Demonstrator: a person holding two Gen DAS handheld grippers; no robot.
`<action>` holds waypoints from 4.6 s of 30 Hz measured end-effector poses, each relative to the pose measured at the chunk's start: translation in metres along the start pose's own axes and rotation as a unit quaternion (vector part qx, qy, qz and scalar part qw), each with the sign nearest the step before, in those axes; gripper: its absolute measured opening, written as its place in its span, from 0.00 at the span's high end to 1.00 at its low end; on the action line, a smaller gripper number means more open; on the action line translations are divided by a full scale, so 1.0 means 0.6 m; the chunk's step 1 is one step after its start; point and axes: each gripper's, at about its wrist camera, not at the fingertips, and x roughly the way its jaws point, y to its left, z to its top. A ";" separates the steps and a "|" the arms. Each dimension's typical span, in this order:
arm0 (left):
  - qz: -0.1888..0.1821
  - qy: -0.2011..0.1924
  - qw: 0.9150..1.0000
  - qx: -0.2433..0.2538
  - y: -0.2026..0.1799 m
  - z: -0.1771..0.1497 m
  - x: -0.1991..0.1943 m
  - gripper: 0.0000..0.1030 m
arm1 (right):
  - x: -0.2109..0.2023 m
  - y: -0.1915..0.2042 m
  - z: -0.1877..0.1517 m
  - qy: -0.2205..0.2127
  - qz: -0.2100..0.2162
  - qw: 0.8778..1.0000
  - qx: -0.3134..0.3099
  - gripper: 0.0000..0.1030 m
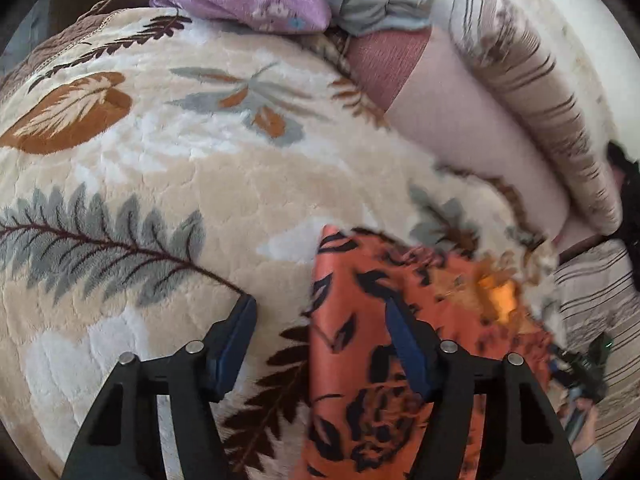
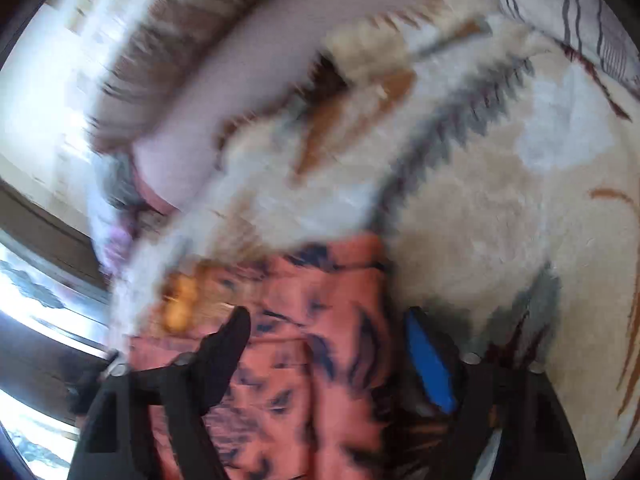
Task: Fold small clothes
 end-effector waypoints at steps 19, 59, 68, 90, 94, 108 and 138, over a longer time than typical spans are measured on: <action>0.019 -0.082 0.993 0.078 -0.013 -0.114 -0.221 0.22 | -0.160 0.027 -0.087 -0.023 0.031 0.999 0.032 0.24; -0.008 0.050 0.997 0.058 0.032 -0.473 -0.393 0.90 | -0.307 -0.018 -0.466 0.127 0.082 0.988 -0.016 0.94; 0.018 0.110 0.994 0.003 0.077 -0.492 -0.308 0.80 | -0.233 -0.073 -0.486 0.168 0.055 0.984 0.035 0.89; -0.012 0.103 0.994 0.024 0.035 -0.382 -0.329 0.91 | -0.227 -0.059 -0.403 0.159 0.125 0.976 0.084 0.94; -0.078 0.010 0.996 0.051 -0.038 -0.212 -0.357 0.91 | -0.241 0.006 -0.244 0.080 0.184 0.978 0.055 0.94; 0.016 -0.058 0.998 -0.018 0.020 -0.067 -0.155 0.19 | -0.061 -0.020 -0.108 -0.017 0.059 0.995 0.076 0.19; 0.048 0.013 0.994 0.093 0.000 -0.339 -0.272 0.46 | -0.244 -0.061 -0.376 0.052 -0.017 0.998 0.005 0.17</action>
